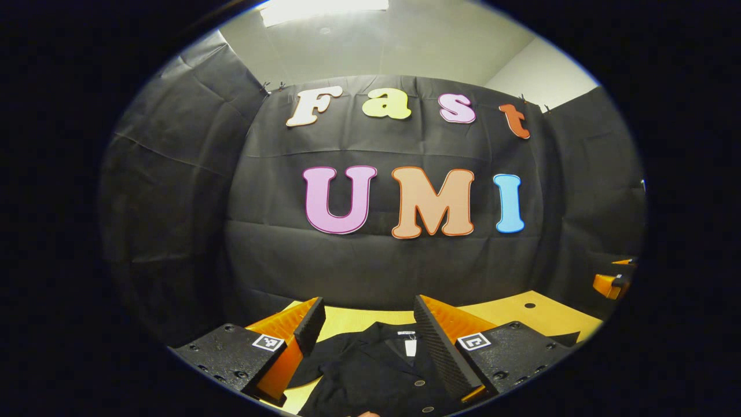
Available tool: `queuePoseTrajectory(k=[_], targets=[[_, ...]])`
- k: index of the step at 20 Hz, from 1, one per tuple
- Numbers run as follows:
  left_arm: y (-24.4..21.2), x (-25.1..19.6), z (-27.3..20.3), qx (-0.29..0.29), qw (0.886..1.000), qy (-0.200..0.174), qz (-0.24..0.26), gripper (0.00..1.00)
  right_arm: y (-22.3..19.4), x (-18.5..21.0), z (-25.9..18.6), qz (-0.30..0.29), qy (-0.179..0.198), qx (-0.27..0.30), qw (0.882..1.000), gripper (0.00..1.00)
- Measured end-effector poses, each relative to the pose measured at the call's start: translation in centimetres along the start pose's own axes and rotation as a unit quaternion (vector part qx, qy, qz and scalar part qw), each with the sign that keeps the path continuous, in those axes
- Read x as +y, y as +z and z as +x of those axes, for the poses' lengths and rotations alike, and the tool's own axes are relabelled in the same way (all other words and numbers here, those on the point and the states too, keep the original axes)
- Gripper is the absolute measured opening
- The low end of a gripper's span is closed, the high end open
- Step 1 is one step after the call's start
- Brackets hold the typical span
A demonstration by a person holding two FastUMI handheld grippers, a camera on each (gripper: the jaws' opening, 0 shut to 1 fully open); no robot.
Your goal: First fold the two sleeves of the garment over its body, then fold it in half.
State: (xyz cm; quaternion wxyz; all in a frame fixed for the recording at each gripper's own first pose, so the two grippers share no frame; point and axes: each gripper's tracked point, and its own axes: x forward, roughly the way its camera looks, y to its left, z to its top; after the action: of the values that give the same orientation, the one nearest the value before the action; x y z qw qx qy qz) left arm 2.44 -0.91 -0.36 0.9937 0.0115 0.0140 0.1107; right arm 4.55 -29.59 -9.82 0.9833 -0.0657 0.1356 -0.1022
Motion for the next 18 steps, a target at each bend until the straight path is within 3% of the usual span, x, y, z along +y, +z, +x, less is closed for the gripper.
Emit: queuePoseTrajectory(k=[10, 18], targets=[[-0.3, -4.6, -0.7, 0.008, 1.000, 0.017, 0.015, 0.93, -9.6, -6.7, 3.5, -0.022, -0.009, 0.095, 0.995, 0.98], [-1.2, -8.3, -1.4, 0.015, 0.999, 0.041, 0.024, 0.93, -17.9, -10.4, 6.2, -0.035, 0.032, 0.206, 0.977, 0.99]])
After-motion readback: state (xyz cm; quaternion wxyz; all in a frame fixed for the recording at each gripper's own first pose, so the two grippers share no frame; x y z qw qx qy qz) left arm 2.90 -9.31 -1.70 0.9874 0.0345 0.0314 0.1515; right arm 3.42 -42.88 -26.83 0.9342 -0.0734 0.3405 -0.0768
